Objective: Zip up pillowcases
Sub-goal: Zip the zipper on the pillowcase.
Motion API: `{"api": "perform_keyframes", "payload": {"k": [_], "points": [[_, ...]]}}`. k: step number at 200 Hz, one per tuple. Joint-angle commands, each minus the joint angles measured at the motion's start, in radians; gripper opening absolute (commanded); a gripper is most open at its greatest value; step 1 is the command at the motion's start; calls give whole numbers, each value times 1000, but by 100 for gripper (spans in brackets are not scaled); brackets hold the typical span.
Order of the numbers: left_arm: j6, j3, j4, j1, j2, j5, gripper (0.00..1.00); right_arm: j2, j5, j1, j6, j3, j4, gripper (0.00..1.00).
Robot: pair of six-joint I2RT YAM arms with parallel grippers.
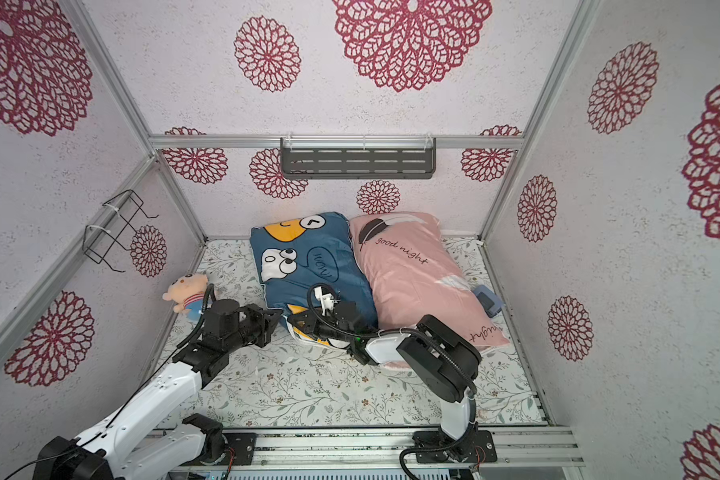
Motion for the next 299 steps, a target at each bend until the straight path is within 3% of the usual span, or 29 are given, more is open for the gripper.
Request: {"api": "perform_keyframes", "payload": {"k": [1,69,165,299], "points": [[-9,-8,54,10,-15,-5,0,-8,7,-8,-16,25,44,27],[3,-11,49,13,-13,-7,0,-36,12,-15,-44,19,16,24],[3,-18,49,12,-16,-7,0,-65,14,-17,-68,13,-8,10],[5,-15,53,13,-4,-4,0,-30,-6,-3,-33,40,32,20]]}}
